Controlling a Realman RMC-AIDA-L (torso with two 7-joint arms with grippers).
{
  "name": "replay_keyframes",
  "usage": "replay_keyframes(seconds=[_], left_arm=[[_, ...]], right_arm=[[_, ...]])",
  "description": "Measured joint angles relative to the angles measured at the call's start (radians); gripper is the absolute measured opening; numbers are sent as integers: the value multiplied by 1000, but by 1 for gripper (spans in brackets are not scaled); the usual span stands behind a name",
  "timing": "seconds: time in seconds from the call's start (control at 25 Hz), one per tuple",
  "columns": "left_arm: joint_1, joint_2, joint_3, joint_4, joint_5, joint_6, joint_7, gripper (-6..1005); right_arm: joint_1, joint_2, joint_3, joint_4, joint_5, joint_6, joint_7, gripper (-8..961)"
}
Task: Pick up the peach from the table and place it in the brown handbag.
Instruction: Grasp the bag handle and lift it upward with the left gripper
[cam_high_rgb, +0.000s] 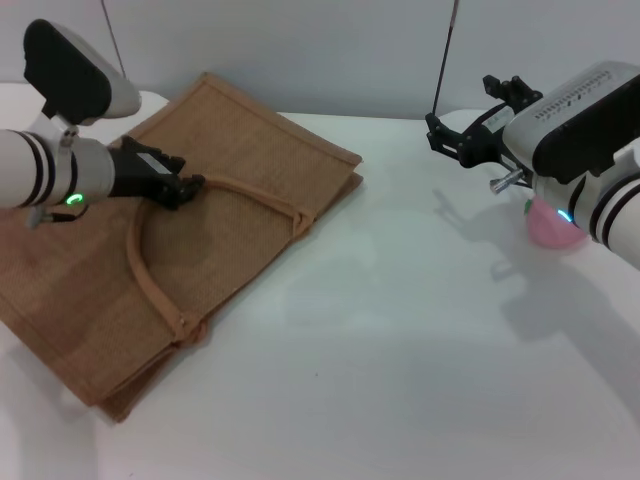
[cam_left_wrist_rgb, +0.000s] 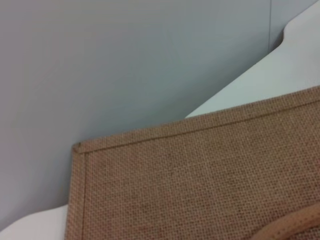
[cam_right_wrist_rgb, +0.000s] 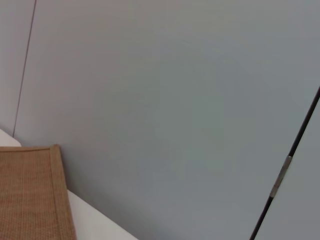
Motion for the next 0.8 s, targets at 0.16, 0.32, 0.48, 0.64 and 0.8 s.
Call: replay_keyframes(seconds=[0.16,0.32,0.48,0.64,0.8], left_arm=[[-13,0,0,-36,-1,35,6,466],[-17,0,-4,-57,-2,45,11,502],[-15,-2,-10,-71,-23,46,38,510],[-12,-5,-4,-94,-74,49,73,505],[-15,-5,-7,-107,-82,60,76,500]], right_arm=[[2,0,0,0,0,0,4,877],[2,0,0,0,1,0,5,876],[3,1,0,0,2,0,5,876],[3,2,0,1,2,0,6,876],[3,2,0,2,2,0,6,876]])
